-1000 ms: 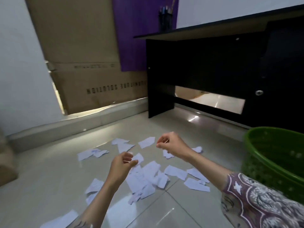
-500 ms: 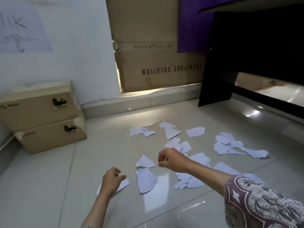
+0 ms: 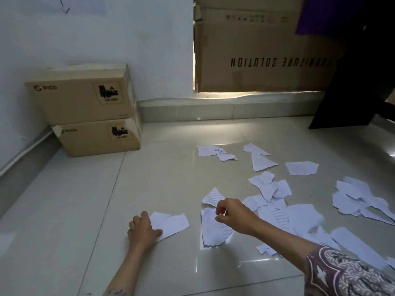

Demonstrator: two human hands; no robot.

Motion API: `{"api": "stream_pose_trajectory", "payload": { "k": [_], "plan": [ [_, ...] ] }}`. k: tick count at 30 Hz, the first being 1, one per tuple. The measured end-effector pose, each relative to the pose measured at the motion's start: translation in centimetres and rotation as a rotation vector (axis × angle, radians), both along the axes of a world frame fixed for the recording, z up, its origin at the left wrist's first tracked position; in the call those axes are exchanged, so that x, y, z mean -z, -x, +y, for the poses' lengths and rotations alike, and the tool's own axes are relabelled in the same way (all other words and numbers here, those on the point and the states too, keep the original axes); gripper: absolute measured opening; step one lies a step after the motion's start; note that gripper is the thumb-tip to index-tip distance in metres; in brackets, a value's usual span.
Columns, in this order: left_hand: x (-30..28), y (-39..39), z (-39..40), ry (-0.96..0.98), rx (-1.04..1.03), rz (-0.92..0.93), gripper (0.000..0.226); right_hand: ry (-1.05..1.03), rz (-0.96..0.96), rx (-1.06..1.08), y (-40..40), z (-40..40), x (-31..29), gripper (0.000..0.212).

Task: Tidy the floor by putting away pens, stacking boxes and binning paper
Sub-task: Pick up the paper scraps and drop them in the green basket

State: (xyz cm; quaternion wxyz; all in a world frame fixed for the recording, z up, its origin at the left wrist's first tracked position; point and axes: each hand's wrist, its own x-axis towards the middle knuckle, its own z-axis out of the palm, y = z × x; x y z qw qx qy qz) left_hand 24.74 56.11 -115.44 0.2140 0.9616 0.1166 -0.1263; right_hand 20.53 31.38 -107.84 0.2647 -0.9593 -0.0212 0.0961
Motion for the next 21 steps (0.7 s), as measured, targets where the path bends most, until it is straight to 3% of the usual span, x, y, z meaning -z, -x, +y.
{"api": "stream_pose_trajectory", "payload": {
  "k": [3, 5, 10, 16, 18, 21],
  "plan": [
    [1.2, -0.3, 0.3, -0.031, -0.013, -0.004, 0.069, -0.006, -0.007, 0.046, -0.9, -0.3, 1.9, 0.016],
    [1.6, -0.6, 0.5, 0.017, -0.04, -0.002, 0.057, -0.012, -0.004, 0.112, -1.3, -0.6, 3.0, 0.02],
    [2.2, -0.2, 1.1, 0.282, -0.094, -0.084, 0.029, -0.007, 0.068, 0.269, -2.2, -0.7, 5.5, 0.032],
    [1.3, 0.5, 1.9, 0.642, -0.177, -0.132, 0.027, 0.114, 0.157, 0.328, -2.2, -0.1, 8.1, 0.067],
    [0.7, 0.3, 2.3, 0.708, -0.204, -0.124, 0.025, 0.149, 0.135, 0.327, -2.2, 0.3, 8.6, 0.064],
    [0.3, 0.4, 2.8, 0.783, -0.257, -0.112, 0.018, 0.005, 0.144, 0.359, -2.6, 0.7, 9.0, 0.046]
  ]
}}
